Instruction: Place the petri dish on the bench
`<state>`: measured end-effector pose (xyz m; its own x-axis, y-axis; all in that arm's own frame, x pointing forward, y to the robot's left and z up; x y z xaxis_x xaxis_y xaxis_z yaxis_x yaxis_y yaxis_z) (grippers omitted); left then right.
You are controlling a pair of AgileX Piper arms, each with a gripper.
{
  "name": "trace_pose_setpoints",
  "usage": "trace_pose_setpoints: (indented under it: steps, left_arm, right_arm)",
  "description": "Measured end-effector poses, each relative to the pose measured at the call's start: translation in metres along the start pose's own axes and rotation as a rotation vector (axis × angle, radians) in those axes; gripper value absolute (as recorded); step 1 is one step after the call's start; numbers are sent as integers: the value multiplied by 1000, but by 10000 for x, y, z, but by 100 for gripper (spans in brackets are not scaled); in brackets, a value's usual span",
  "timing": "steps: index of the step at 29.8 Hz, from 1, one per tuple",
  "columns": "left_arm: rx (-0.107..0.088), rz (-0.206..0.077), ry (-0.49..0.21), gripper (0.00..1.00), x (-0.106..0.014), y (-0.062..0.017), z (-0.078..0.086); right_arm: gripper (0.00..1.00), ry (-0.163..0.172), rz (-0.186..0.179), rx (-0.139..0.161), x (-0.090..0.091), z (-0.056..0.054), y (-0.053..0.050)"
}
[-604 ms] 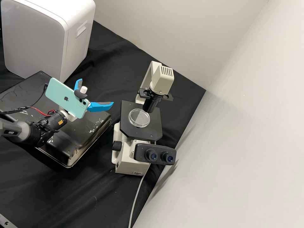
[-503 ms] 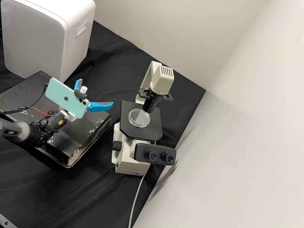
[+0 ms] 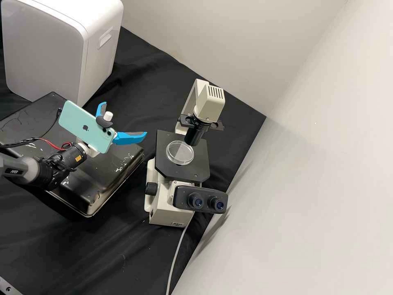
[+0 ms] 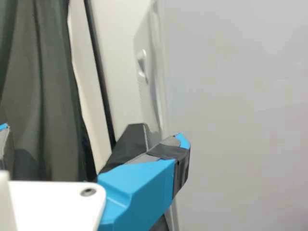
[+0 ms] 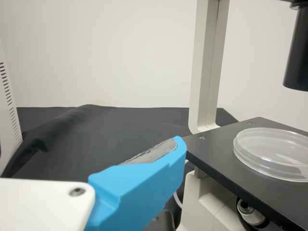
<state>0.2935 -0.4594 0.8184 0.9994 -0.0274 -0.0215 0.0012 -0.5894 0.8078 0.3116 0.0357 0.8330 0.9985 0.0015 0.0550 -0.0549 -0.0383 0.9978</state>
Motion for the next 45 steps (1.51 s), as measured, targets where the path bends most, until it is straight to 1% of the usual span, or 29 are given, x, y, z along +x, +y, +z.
trace_pose_setpoints:
  steps: [1, 3, 5, 8, 10, 11, 13, 14, 15, 16, 17, 18, 20, 23, 24, 25, 27, 28, 30, 32, 33, 35, 36, 39, 40, 41, 42, 43, 45]
  left_arm:
    - [-2, -8, -8, 100, -42, -17, 26]
    - [-16, -26, -28, 100, -133, -55, 83]
    - [-16, -40, -55, 100, -217, -87, 154]
    - [-9, -60, -122, 100, -380, -127, 304]
    - [-6, -66, -165, 100, -475, -142, 393]
    - [-4, -63, -190, 100, -524, -143, 445]
    - [-3, -72, -232, 100, -630, -171, 524]
    - [0, -72, -253, 100, -673, -178, 560]
    - [6, -70, -287, 100, -743, -188, 619]
    - [12, -75, -299, 100, -784, -206, 635]
    - [21, -75, -329, 100, -856, -222, 677]
    - [25, -86, -344, 100, -907, -247, 693]
    - [27, -96, -376, 100, -991, -283, 730]
    - [23, -114, -415, 100, -1111, -341, 775]
    - [25, -118, -422, 100, -1141, -357, 785]
    - [31, -121, -429, 100, -1176, -378, 799]
    - [32, -133, -451, 100, -1234, -412, 839]
    - [40, -140, -462, 100, -1277, -438, 853]
    - [47, -144, -472, 100, -1328, -465, 874]
    - [45, -152, -492, 100, -1382, -490, 900]
    - [44, -153, -497, 100, -1402, -497, 908]
    - [53, -154, -507, 100, -1439, -507, 925]
    - [54, -152, -514, 100, -1454, -506, 933]
    - [53, -135, -530, 100, -1493, -476, 962]
    - [45, -127, -530, 100, -1501, -462, 966]
    - [45, -116, -532, 100, -1510, -446, 972]
    - [47, -113, -529, 100, -1512, -442, 972]
    - [42, -107, -527, 100, -1516, -432, 973]
    - [42, -99, -529, 100, -1519, -421, 973]
  right_arm:
    - [100, 0, 0, 0, 0, 0, 0]
    - [100, 0, 0, 0, 0, 0, 0]
    - [100, 0, 0, 0, 0, 0, 0]
    - [100, 0, 0, 0, 0, 0, 0]
    - [100, 0, 0, 0, 0, 0, 0]
    - [100, 0, 0, 0, 0, 0, 0]
    - [100, 0, 0, 0, 0, 0, 0]
    - [100, 0, 0, 0, 0, 0, 0]
    - [100, 0, 0, 0, 0, 0, 0]
    - [100, 0, 0, 0, 0, 0, 0]
    - [100, 0, 0, 0, 0, 0, 0]
    - [100, 0, 0, 0, 0, 0, 0]
    - [100, 0, 0, 0, 0, 0, 0]
    - [100, 0, 0, 0, 0, 0, 0]
    - [100, 0, 0, 0, 0, 0, 0]
    - [100, 0, 0, 0, 0, 0, 0]
    - [100, 0, 0, 0, 0, 0, 0]
    - [100, 0, 0, 0, 0, 0, 0]
    - [100, 0, 0, 0, 0, 0, 0]
    - [100, 0, 0, 0, 0, 0, 0]
    - [100, 0, 0, 0, 0, 0, 0]
    - [100, 0, 0, 0, 0, 0, 0]
    - [100, 0, 0, 0, 0, 0, 0]
    - [100, 0, 0, 0, 0, 0, 0]
    - [100, 0, 0, 0, 0, 0, 0]
    - [100, 0, 0, 0, 0, 0, 0]
    - [100, 0, 0, 0, 0, 0, 0]
    - [100, 0, 0, 0, 0, 0, 0]
    - [100, 0, 0, 0, 0, 0, 0]
